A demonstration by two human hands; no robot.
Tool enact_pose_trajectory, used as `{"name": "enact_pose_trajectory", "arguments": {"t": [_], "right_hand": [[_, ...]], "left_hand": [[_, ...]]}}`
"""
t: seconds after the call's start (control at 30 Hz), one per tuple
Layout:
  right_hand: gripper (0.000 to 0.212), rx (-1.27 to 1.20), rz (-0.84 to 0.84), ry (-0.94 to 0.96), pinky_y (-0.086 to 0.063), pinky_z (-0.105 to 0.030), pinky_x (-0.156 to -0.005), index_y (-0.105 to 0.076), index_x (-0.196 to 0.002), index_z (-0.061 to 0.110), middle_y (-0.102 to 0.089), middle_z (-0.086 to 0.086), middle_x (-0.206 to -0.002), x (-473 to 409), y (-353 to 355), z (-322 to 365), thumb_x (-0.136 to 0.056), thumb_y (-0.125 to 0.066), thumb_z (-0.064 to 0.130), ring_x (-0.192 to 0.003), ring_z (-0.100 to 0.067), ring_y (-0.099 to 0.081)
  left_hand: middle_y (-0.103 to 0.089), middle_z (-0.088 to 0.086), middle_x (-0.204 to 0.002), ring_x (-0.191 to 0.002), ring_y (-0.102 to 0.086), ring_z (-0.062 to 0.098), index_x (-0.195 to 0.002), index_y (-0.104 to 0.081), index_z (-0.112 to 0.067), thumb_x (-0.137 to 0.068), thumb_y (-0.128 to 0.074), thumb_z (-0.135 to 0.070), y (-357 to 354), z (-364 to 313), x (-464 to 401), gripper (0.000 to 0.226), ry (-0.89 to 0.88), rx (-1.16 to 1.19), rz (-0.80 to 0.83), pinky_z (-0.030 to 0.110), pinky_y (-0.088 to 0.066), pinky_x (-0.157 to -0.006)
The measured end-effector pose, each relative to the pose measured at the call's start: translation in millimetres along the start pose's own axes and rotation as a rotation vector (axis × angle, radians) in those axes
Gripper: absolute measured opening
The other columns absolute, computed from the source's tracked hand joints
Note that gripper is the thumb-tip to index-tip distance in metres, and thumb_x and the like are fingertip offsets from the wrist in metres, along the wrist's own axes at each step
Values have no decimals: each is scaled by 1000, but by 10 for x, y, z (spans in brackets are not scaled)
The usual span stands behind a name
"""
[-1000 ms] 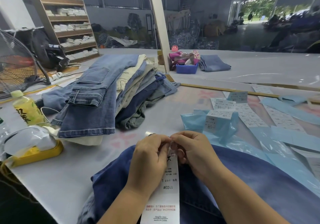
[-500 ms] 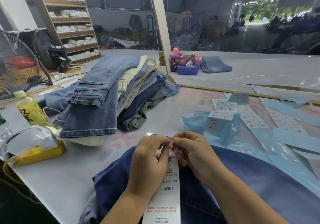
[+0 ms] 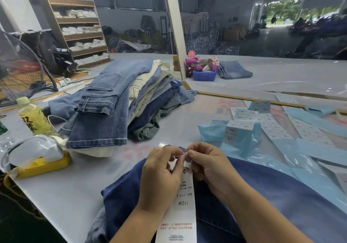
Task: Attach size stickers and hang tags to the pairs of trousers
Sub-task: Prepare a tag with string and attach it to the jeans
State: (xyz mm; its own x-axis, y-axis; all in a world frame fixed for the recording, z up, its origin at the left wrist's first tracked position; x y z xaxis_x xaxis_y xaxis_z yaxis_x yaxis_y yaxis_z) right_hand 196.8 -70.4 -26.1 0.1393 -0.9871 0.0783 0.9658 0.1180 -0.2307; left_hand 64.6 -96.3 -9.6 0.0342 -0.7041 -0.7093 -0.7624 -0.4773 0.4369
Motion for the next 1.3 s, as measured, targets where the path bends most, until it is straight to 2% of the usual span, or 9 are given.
{"name": "enact_pose_trajectory", "arguments": {"t": [0.13, 0.3, 0.53, 0.6, 0.7, 0.83, 0.97, 1.2, 1.3], "right_hand": [[14, 25, 4, -12, -31, -20, -43, -59, -81, 8, -55, -1, -63, 3, -14, -10, -91, -54, 0, -48, -9, -40], [16, 169, -21, 22, -31, -21, -40, -59, -75, 9, -50, 3, -54, 14, -32, -13, -89, -57, 4, -45, -8, -40], [14, -9, 30, -64, -30, -16, -39, -61, -79, 8, -49, 1, -58, -20, 31, -55, -92, -61, 10, -46, -7, -39], [13, -6, 41, -76, -31, -16, -38, -61, -78, 7, -48, -1, -57, -34, 47, -76, -91, -63, 8, -45, -7, -39], [17, -3, 59, -79, -31, -16, -37, -60, -72, 9, -49, -1, -56, -49, 68, -84, -89, -64, 6, -44, -8, -39], [17, 5, 78, -87, -32, -17, -37, -59, -73, 8, -49, -3, -57, -56, 81, -99, -89, -63, 5, -44, -8, -40], [19, 57, 94, -101, -29, -17, -37, -56, -71, 8, -47, -3, -55, -63, 81, -79, -88, -60, 2, -43, -9, -37], [27, 221, 114, -171, -22, -16, -40, -50, -63, 12, -44, -4, -54, -104, 147, -33, -86, -57, -1, -44, -11, -31], [28, 274, 126, -203, -23, -16, -40, -50, -61, 13, -43, -4, -55, -122, 172, -26, -85, -58, 1, -43, -11, -31]], "left_hand": [[-58, -14, -78, -74, -54, 6, -83, -68, -20, -80, -79, -8, -1, -10, 8, 16, 2, 8, 6, 12, -44, -63], [-60, -13, -77, -72, -56, 7, -84, -68, -19, -80, -79, -8, -14, 30, 3, 16, 32, 23, 19, 12, -45, -60], [-63, -12, -78, -68, -55, 3, -89, -69, -19, -82, -77, -8, -28, 30, 0, 16, 1, 51, 36, 7, -42, -64], [-66, -10, -80, -70, -57, 1, -93, -68, -22, -83, -76, -7, -34, 34, 4, 20, 16, 83, 43, 6, -42, -65], [-67, -10, -77, -66, -58, 4, -97, -57, -40, -84, -75, -7, -50, 53, 10, 39, 55, 144, 74, 7, -42, -63], [-67, -7, -75, -60, -56, 8, -98, -49, -38, -84, -74, -6, -76, 72, 18, 43, 69, 178, 112, 8, -40, -58], [-64, -7, -75, -64, -57, 9, -100, -46, -34, -84, -72, -2, -113, 92, 38, 44, 92, 192, 164, 9, -41, -59], [-62, -12, -82, -80, -61, 5, -94, -39, -43, -83, -72, -1, -148, 56, 47, 54, 21, 83, 224, 6, -42, -64], [-58, -14, -83, -85, -57, 5, -94, -41, -36, -82, -71, -3, -157, 22, 48, 47, -36, 26, 241, 10, -44, -67]]}}
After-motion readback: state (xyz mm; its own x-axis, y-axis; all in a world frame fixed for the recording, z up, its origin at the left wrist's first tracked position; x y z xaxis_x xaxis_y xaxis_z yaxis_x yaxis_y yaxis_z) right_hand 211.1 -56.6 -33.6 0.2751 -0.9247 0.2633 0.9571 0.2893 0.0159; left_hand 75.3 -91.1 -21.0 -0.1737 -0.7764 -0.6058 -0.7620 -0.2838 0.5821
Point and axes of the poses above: each hand's wrist, its own x-axis away from the middle knuckle, its own y-axis out of the back of the hand, z = x × y, the point moved 5 cm from there along -x, towards the middle knuckle
